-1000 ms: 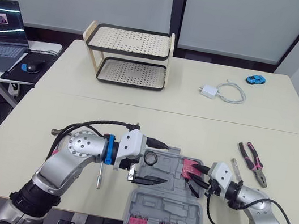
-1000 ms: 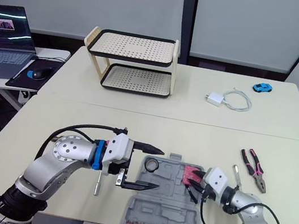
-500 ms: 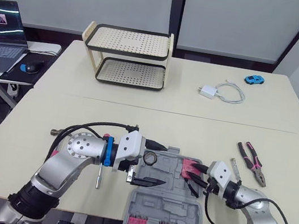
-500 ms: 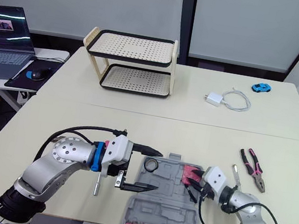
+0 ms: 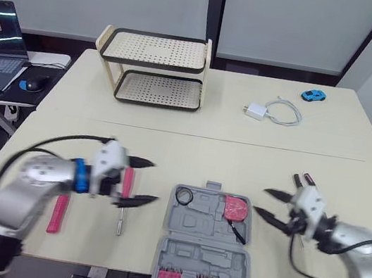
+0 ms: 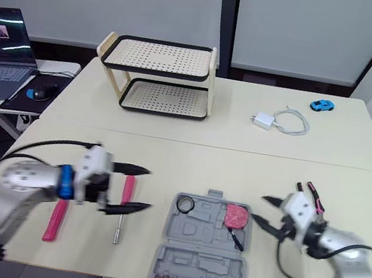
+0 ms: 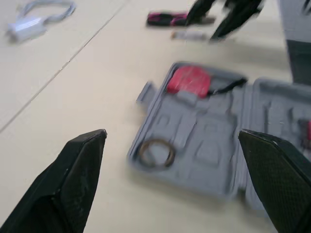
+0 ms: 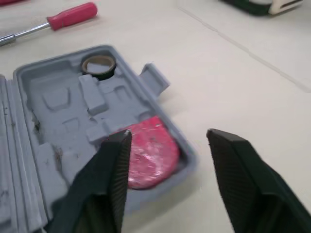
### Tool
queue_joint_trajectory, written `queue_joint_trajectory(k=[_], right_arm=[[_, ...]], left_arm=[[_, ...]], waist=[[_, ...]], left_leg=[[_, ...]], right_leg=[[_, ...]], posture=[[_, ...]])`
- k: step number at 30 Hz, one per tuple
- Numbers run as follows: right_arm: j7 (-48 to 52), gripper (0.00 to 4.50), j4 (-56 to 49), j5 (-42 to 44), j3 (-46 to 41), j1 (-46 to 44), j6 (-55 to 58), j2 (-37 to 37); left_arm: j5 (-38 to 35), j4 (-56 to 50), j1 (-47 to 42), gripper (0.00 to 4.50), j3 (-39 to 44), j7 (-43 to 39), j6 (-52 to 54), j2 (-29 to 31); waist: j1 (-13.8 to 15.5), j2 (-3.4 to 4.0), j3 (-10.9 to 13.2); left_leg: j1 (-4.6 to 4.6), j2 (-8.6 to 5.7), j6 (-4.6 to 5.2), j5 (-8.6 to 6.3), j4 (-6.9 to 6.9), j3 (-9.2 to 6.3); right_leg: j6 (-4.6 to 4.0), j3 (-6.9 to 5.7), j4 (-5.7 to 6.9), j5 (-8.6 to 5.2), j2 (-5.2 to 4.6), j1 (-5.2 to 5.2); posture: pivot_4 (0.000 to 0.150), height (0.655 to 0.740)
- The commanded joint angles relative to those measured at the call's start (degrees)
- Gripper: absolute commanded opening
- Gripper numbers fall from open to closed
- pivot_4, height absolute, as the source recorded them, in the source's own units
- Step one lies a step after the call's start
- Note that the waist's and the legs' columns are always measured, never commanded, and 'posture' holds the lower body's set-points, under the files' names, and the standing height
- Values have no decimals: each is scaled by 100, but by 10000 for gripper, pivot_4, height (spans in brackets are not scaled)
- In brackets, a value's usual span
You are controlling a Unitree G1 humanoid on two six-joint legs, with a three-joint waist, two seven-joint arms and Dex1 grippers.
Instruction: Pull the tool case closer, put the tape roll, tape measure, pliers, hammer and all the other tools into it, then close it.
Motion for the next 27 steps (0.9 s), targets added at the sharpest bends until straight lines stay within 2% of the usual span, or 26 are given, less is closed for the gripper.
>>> queue_joint_trajectory(k=[1, 2, 6, 9, 14, 17, 22, 27], right_arm=[[237, 41077, -195, 437, -746, 191, 278, -375], [259, 44607, -187, 487, -878, 236, 335, -452], [358, 44607, 284, 453, -1679, 629, 318, -796], [341, 44607, 1237, 264, -2225, 823, -57, -919], [416, 44607, 2874, -52, -2479, 793, -889, -1101], [417, 44607, 3553, -167, -2521, 646, -1226, -1242], [304, 44607, 4366, -388, -2374, 355, -1658, -1349], [256, 44607, 4356, -415, -2219, 188, -1587, -1286]], left_arm=[[-209, 481, 335, 45000, 1031, -82, -190, 278], [-214, 615, 407, 45000, 1195, -87, -238, 315], [-103, 1523, 852, 45000, 2071, -166, -610, 597], [-14, 2626, 983, 45000, 2646, -82, -879, 845], [325, 4531, 958, 45000, 2839, -67, -1633, 1230], [463, 5304, 877, 45000, 2795, -92, -2019, 1376], [602, 5738, 700, 45000, 2647, -49, -2371, 1335], [569, 5593, 607, 45000, 2558, -2, -2315, 1230]], waist=[[17, -1, 1], [37, -3, 2], [63, -4, 2], [63, -5, 2], [30, -3, 2], [-6, -2, 2], [-17, -2, 1], [-21, -1, 1]], left_leg=[[-1, 0, 2, -1, 1, 0], [-1, -2, 3, -2, 1, 1], [-3, -2, 6, -4, 2, 4], [-4, -2, 7, -4, 0, 6], [3, -1, 10, -6, -6, 14], [5, 0, 10, -6, -7, 16], [10, 1, 9, -6, -8, 15], [9, 1, 8, -6, -7, 17]], right_leg=[[0, -1, -1, 0, -1, 2], [0, -1, -2, 0, -3, 3], [0, -2, -4, 0, -7, 4], [0, -3, -4, 0, -7, 2], [-1, -1, -3, -1, -6, -4], [-1, 1, 1, -1, -6, -5], [-1, 1, 4, -1, -4, -18], [-1, 3, 6, -1, -5, -14]], posture=[[1500, 7400], [1500, 7400], [1500, 7400], [1500, 7400], [1500, 7400], [1500, 7400], [1500, 7400], [1500, 7400]])
